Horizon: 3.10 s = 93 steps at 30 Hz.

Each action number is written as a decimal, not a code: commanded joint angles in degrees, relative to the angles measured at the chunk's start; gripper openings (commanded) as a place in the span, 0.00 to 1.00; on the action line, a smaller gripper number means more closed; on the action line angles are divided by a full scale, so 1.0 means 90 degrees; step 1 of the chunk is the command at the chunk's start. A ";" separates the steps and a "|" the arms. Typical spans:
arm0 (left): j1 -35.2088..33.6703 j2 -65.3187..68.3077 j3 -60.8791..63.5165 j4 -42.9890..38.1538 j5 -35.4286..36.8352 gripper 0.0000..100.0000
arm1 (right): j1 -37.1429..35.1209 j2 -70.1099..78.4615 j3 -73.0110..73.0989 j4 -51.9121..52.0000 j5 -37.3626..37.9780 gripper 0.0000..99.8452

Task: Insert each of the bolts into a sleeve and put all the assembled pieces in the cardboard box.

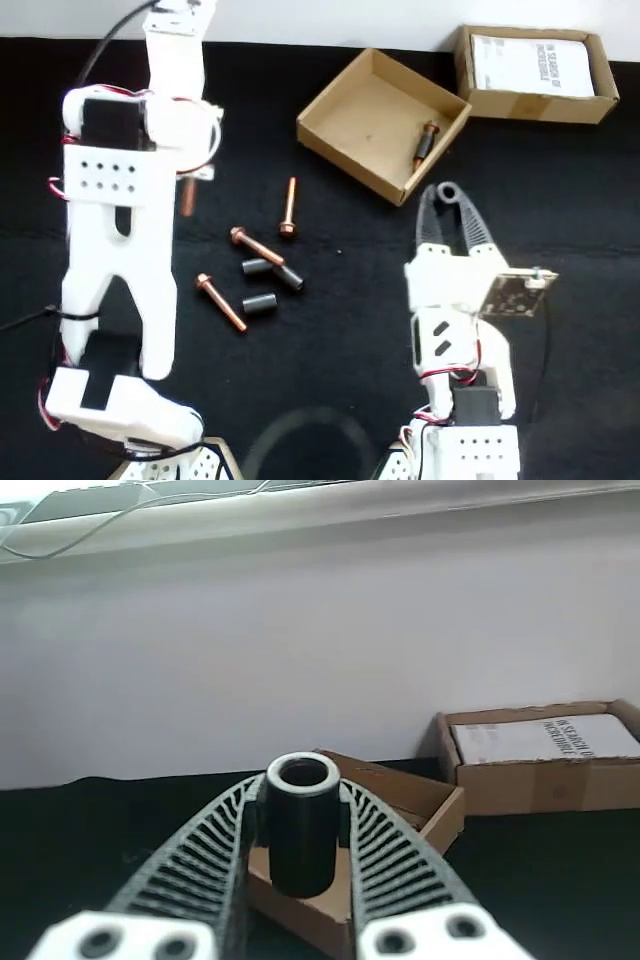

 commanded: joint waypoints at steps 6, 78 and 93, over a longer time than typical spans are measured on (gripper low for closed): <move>0.1118 -0.0972 -0.0239 -0.0576 0.0957 0.01 | -0.0366 -0.0112 0.0239 0.0015 -0.0020 0.01; 0.3111 -0.5748 0.8737 -0.9651 0.0674 0.01 | -0.2320 -0.0093 0.1206 -0.0024 0.0869 0.01; 0.3170 -0.6481 0.8786 -0.8615 0.0498 0.01 | -0.2320 -0.0083 0.1206 -0.0024 0.0869 0.01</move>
